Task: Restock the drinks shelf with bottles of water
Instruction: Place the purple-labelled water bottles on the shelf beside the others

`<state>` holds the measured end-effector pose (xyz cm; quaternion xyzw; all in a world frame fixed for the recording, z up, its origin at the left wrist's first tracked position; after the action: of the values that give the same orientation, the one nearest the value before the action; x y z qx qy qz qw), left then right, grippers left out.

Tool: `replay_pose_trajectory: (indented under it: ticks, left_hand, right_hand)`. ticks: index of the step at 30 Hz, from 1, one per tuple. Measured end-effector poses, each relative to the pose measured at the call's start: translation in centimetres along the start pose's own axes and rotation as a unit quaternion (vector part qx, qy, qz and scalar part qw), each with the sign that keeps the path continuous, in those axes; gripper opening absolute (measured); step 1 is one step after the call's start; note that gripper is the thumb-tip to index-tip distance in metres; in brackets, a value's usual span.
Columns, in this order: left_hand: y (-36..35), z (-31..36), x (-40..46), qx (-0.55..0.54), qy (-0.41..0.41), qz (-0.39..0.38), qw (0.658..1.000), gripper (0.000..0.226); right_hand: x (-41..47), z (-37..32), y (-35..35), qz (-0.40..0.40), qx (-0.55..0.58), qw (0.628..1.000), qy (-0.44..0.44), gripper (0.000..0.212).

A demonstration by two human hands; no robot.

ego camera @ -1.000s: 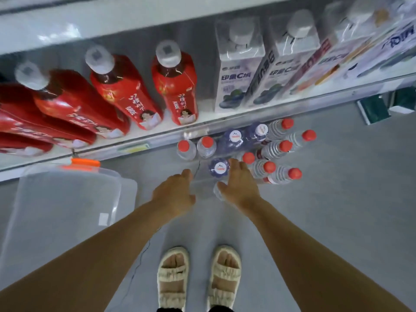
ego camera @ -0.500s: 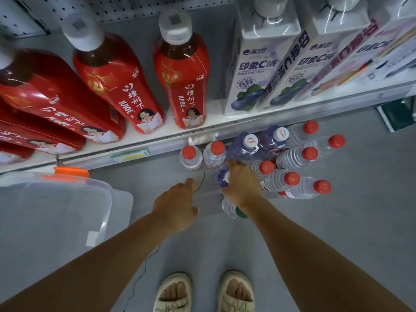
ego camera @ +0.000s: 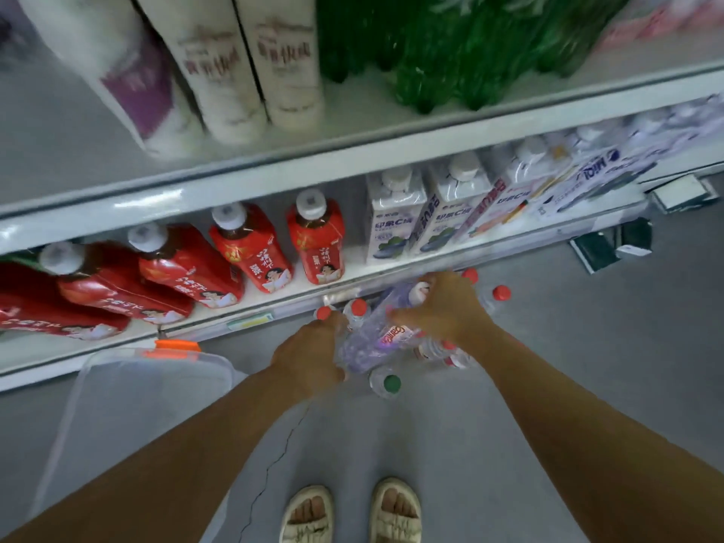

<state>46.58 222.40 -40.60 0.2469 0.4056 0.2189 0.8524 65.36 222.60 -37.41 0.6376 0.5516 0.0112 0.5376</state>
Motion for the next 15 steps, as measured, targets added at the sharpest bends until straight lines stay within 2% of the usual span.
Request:
replay_pose_trajectory:
  ticks: [2,3,6,11,15]
  left_hand:
    - [2.7,3.0,-1.8,-0.012,-0.03,0.019,0.999,0.075]
    - [4.1,4.4,-2.7,-0.022,-0.042,0.027,0.999,0.076]
    - [7.9,8.6,-5.7,-0.056,-0.072,0.043,0.995,0.084]
    - [14.1,15.4,-10.9,-0.155,-0.124,0.05,0.979,0.082]
    - [18.2,19.9,-15.2,-0.18,-0.145,0.073,0.97,0.076]
  right_hand:
    - [-2.1,-1.7,3.7,-0.023,0.02,0.999,-0.011,0.053]
    - [-3.3,-2.7,5.6,-0.035,0.02,0.999,-0.019,0.052]
    - [-7.5,-5.9,11.3,-0.067,0.042,0.997,-0.025,0.026]
    - [-14.4,-11.4,20.1,-0.069,0.043,0.997,-0.016,0.031]
    - [-19.5,-15.1,26.0,-0.075,0.063,0.995,0.007,0.027]
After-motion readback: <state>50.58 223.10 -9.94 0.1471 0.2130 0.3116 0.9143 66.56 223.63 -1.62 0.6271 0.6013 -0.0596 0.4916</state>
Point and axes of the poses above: each hand's wrist, its own x-axis towards the middle knuckle, its own y-axis out of the back of the hand, z = x × y, the point moved 8 cm from there along x, towards the middle knuckle, and after that the axes turned 10 degrees about -y, right-handed, at the moved point
